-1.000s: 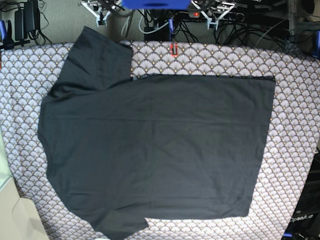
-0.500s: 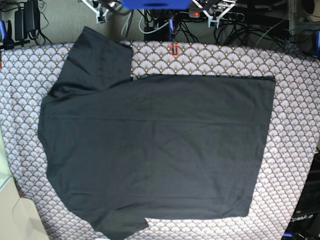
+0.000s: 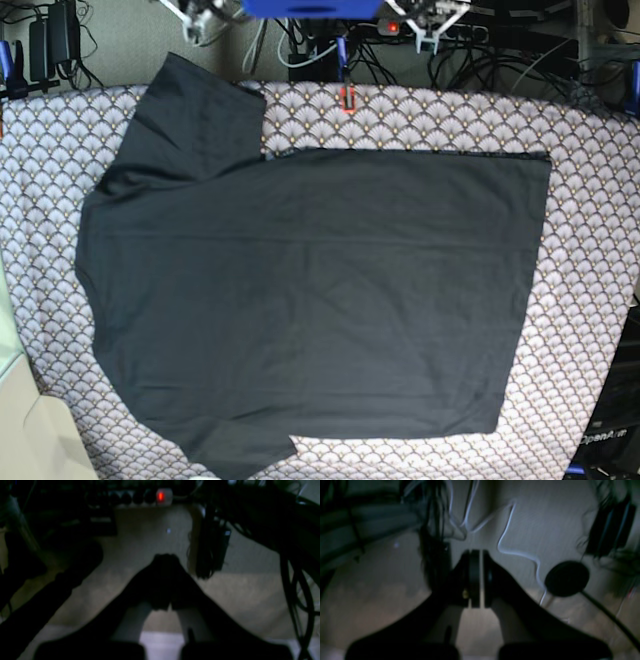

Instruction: Fold the T-shirt properly

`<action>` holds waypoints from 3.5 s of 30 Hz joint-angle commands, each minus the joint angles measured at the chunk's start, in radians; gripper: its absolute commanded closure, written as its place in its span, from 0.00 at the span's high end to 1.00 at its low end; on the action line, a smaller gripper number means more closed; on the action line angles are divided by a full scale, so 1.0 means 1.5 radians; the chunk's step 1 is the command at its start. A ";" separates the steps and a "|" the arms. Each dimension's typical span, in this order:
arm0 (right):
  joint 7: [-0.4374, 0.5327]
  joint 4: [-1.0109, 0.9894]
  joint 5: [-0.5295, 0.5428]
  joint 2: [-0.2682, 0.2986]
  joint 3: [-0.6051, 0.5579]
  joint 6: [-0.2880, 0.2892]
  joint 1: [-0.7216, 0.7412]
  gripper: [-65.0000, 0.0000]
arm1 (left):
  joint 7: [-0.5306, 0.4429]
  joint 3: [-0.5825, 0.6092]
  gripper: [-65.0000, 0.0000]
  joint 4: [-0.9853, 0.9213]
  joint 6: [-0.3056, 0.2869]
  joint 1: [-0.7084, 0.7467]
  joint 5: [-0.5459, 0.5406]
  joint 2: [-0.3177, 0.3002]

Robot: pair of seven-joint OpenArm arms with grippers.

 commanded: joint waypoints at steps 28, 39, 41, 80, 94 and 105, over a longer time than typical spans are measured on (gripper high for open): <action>0.567 0.281 0.004 0.052 0.002 -0.009 -0.389 0.00 | -0.754 0.000 0.00 -0.006 -0.329 0.297 -0.311 -0.038; 0.294 0.962 0.004 0.047 0.032 -0.011 -0.648 0.01 | -0.758 -0.002 0.00 0.113 -0.378 0.383 -0.321 -0.034; 0.230 1.047 0.004 0.047 0.031 -0.009 -0.658 0.01 | -0.756 -0.002 0.00 0.215 -0.364 0.436 -0.321 -0.034; -0.376 1.245 0.484 0.046 0.174 0.372 -0.481 0.49 | -0.107 -0.124 0.28 1.298 0.191 0.716 -0.321 -0.452; -0.552 1.103 0.624 0.054 0.293 0.434 -0.356 0.51 | 0.034 -0.159 0.28 1.311 0.185 0.613 -0.400 -0.453; -0.615 1.002 0.624 0.054 0.339 0.449 -0.304 0.51 | 0.034 -0.161 0.28 1.312 0.185 0.595 -0.401 -0.452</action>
